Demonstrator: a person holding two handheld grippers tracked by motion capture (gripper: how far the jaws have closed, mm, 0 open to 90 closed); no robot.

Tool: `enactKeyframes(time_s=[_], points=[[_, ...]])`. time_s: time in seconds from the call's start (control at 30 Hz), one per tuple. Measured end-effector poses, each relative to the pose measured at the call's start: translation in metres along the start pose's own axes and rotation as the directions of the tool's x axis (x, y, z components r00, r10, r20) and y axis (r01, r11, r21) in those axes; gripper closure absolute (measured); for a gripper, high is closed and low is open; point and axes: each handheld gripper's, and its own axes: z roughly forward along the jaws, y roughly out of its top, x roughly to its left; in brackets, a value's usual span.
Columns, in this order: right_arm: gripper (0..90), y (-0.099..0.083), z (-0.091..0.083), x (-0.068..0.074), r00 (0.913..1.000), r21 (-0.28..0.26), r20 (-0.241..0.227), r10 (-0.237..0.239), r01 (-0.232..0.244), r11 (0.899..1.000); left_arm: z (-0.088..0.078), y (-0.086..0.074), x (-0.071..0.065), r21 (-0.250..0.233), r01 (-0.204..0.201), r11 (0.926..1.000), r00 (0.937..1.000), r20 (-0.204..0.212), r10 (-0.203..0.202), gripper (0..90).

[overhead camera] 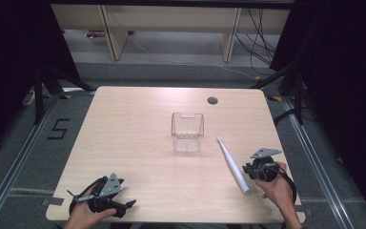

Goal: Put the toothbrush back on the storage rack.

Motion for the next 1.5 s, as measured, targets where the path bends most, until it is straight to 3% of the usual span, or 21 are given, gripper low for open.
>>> enactKeyframes(time_s=[0.1,0.17,0.3,0.37,0.47,0.5,0.57,0.7,0.73,0.77,0.87,0.9,0.97,1.0,1.03,1.13,1.17,1.2,1.33,1.43,1.5], points=[[64.3,0.004,-0.005,-0.003,0.9993,0.006,0.008,0.037,-0.037,0.999,0.0,0.0,0.0,-0.002,0.002,1.0,1.0,0.006,-0.002,16.2],[59.8,0.008,-0.006,-0.006,0.9997,0.004,-0.005,0.023,-0.023,1.0,-0.001,0.0,0.0,0.007,-0.005,1.0,1.0,-0.003,0.005,16.2],[51.9,0.016,-0.015,-0.004,0.994,0.02,-0.019,0.108,-0.108,0.994,0.0,0.0,0.0,0.007,-0.004,1.0,1.0,0.006,0.004,16.2],[45.8,0.02,-0.016,-0.007,0.9946,0.002,-0.038,0.097,-0.097,0.995,0.0,0.0,0.001,0.01,-0.005,0.9999,1.0,0.001,0.005,16.2],[41.5,0.025,-0.021,-0.002,0.9889,0.035,-0.055,0.138,-0.137,0.99,0.001,0.0,0.0,0.006,0.0,1.0,1.0,0.003,0.0,16.2],[39.2,0.026,-0.02,-0.002,0.9921,0.032,-0.044,0.117,-0.116,0.993,0.0,0.0,0.0,0.007,-0.003,1.0,1.0,0.003,0.003,16.2],[37.0,0.03,-0.019,0.002,0.9891,0.056,-0.057,0.136,-0.133,0.99,-0.001,0.0,0.002,0.028,-0.012,0.9995,0.9999,0.001,0.012,16.2],[34.2,0.037,-0.013,0.003,0.9948,0.066,-0.044,0.092,-0.089,0.994,-0.001,0.0,0.001,0.021,0.0,0.9998,0.9999,0.01,0.0,16.2],[34.1,0.039,-0.012,0.006,0.9925,0.08,-0.05,0.111,-0.107,0.991,-0.001,0.0,0.001,0.023,-0.006,0.9997,1.0,0.008,0.006,16.2],[34.1,0.04,-0.009,0.007,0.9932,0.07,-0.055,0.102,-0.098,0.993,-0.001,0.001,0.002,0.029,-0.011,0.9995,0.9999,0.001,0.011,16.2],[33.2,0.045,-0.006,0.01,0.9969,0.109,-0.056,0.055,-0.049,0.993,-0.001,0.001,0.002,0.032,-0.013,0.9994,0.9999,0.002,0.013,16.2],[34.0,0.046,-0.005,0.014,0.9959,0.126,-0.052,0.074,-0.067,0.99,-0.001,0.0,0.002,0.028,-0.008,0.9996,1.0,0.005,0.008,16.2],[37.1,0.048,-0.001,0.013,0.9985,0.145,-0.052,0.018,-0.011,0.989,0.0,0.0,0.002,0.032,-0.006,0.9995,1.0,0.005,0.006,16.1],[37.3,0.048,0.0,0.015,0.9979,0.16,-0.055,0.034,-0.025,0.987,0.0,0.0,0.002,0.03,-0.02,0.9993,0.9998,0.005,0.02,16.1],[37.5,0.049,0.003,0.013,0.9984,0.158,-0.057,0.003,0.006,0.987,-0.001,0.0,0.002,0.033,-0.023,0.9992,0.9997,0.004,0.023,16.0],[37.8,0.051,0.008,0.014,0.9985,0.181,-0.055,0.008,0.002,0.984,-0.001,0.001,0.002,0.029,-0.024,0.9993,0.9997,0.004,0.024,16.0],[38.5,0.052,0.009,0.016,0.9984,0.197,-0.049,0.03,-0.019,0.98,-0.001,0.001,0.003,0.03,-0.022,0.9993,0.9997,0.004,0.022,15.9],[38.8,0.052,0.011,0.015,0.9985,0.2,-0.055,0.004,0.007,0.98,-0.001,0.001,0.003,0.031,-0.022,0.9993,0.9998,0.004,0.022,15.9],[40.9,0.056,0.02,0.016,0.9983,0.224,-0.058,0.005,0.008,0.974,0.0,0.0,0.002,0.03,-0.017,0.9994,0.9998,0.007,0.017,15.9],[43.2,0.058,0.026,0.015,0.9984,0.236,-0.05,-0.026,0.037,0.971,-0.001,0.0,0.001,0.014,-0.015,0.9998,0.9999,0.001,0.015,15.9],[44.0,0.059,0.027,0.016,0.9986,0.266,-0.051,-0.018,0.031,0.964,-0.001,0.0,0.002,0.012,-0.01,0.9999,0.9999,0.001,0.01,15.8]])
